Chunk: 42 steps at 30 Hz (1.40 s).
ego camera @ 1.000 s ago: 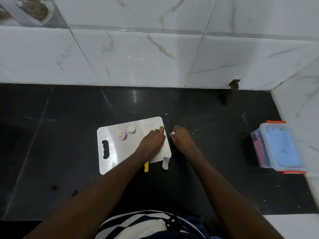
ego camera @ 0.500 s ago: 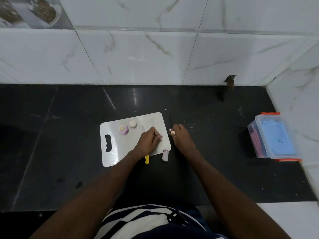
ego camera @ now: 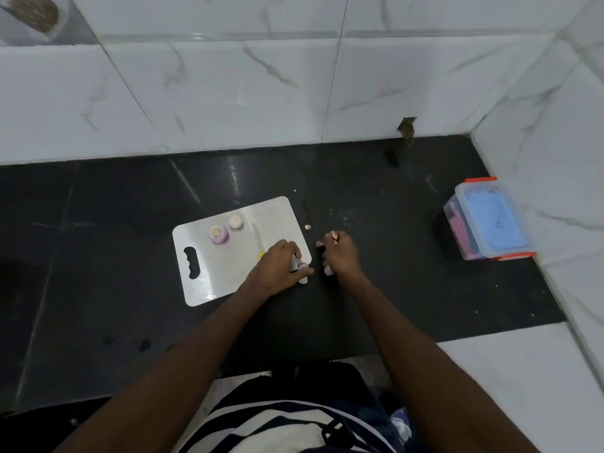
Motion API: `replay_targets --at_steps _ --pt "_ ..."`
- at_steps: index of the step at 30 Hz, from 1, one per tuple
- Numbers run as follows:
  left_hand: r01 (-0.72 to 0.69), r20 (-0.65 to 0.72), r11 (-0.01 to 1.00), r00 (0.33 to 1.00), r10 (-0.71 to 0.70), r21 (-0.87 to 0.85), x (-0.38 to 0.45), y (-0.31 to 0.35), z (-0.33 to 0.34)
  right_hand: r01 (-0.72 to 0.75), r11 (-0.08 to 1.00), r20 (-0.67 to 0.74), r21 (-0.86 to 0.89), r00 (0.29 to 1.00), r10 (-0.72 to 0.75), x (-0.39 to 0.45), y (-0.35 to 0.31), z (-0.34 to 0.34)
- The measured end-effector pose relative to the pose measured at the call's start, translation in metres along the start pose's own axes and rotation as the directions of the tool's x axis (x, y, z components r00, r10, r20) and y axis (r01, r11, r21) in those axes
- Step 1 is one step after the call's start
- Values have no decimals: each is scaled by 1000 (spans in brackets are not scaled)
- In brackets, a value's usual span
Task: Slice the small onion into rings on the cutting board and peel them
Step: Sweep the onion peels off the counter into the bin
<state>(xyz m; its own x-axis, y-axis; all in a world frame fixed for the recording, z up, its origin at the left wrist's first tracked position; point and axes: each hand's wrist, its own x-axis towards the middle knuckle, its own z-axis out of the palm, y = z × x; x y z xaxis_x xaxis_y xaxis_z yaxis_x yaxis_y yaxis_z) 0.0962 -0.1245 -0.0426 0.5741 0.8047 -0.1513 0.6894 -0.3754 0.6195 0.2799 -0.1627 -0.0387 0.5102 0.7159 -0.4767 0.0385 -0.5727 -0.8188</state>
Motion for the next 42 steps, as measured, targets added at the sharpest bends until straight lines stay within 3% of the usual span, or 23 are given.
replay_targets --at_steps 2,4,7,10,13,17,23,30,42 --pt "-47 40 997 998 45 58 0 -4 4 -3 1000 0 24 1000 3 3 -11 -1" --pt "-46 28 997 999 44 56 -4 -4 5 120 979 -3 -163 992 -122 11 -20 -1" --pt "8 -103 995 994 -18 -99 -16 -1 1 358 821 76 -445 929 -363 25 -27 4" --pt "103 -111 969 985 -130 -223 -32 0 -3 501 644 219 -578 856 -469 42 -26 13" --pt "173 -99 942 973 -209 -286 -45 -6 -3 558 507 289 -657 807 -514 51 -26 18" --pt "225 -104 920 957 -270 -322 -56 -12 -3 536 436 296 -723 811 -505 54 -17 18" --pt "265 -45 880 951 -307 -394 -53 3 8 463 578 198 -672 865 -461 18 9 -7" --pt "277 32 884 957 -287 -377 -40 30 21 488 653 194 -579 861 -471 -46 52 -37" --pt "273 83 918 962 -260 -287 -63 39 46 601 572 448 -558 799 -402 -113 130 -88"
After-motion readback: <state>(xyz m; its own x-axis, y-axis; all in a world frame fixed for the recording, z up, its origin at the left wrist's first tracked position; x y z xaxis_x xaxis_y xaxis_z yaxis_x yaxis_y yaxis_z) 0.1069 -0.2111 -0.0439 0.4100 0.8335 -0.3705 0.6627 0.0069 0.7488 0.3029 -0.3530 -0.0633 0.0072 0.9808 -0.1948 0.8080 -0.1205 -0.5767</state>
